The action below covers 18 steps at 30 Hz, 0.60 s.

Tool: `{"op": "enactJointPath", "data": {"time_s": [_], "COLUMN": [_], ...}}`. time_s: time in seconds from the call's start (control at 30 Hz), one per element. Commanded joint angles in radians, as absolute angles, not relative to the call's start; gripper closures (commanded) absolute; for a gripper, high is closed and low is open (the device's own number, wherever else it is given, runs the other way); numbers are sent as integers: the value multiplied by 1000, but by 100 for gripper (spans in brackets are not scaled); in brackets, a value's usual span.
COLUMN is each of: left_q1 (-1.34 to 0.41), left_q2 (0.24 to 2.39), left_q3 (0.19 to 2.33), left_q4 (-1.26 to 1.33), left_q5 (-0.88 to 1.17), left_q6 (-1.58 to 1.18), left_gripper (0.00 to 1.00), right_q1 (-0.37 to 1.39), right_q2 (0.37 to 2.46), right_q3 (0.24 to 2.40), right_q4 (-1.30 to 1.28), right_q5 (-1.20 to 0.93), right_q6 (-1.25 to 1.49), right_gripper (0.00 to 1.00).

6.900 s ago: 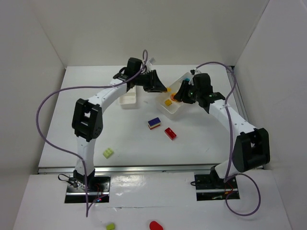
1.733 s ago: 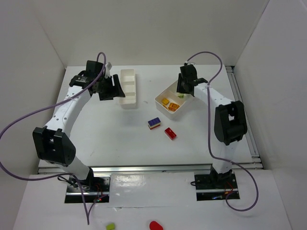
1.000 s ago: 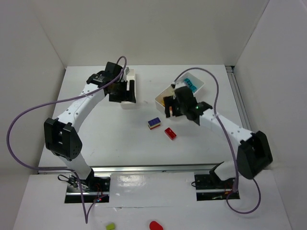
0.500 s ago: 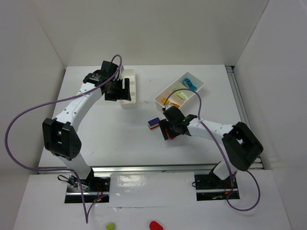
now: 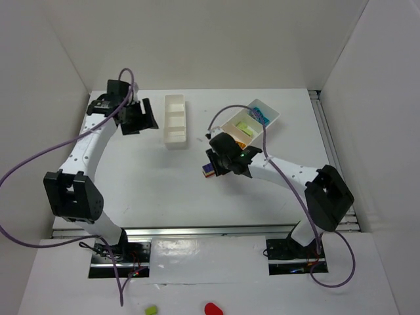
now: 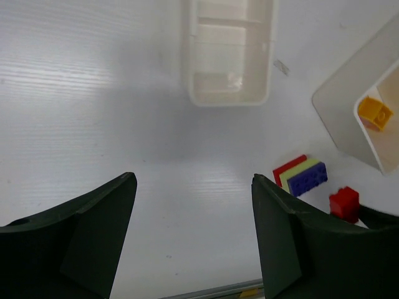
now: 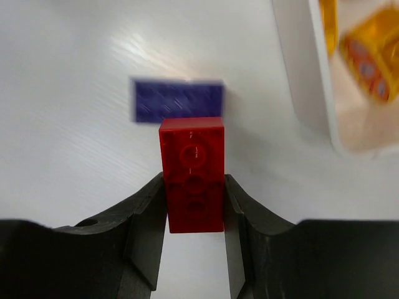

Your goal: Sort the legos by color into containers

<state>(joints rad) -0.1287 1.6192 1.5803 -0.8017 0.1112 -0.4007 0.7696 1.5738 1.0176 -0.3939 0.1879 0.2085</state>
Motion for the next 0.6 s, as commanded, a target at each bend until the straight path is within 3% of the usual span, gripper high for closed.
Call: {"op": "enactJointPath", "data": {"time_s": [0.0, 0.37, 0.57], "left_q1": [-20, 104, 114], "left_q2": [1560, 1448, 1439], "left_q3": [1551, 1448, 1439], "left_q4": [-778, -778, -801], "left_q5": [147, 133, 133], "left_q6": [-448, -537, -500], "left_gripper": [17, 15, 15], "right_q1": [798, 798, 798], "right_q2": [1564, 2173, 2353], "right_q3": [1220, 1911, 2177], "right_q4": [-387, -368, -381], "right_q5": [209, 175, 193], "right_q6": [201, 107, 107], "right_gripper": [82, 82, 75]}}
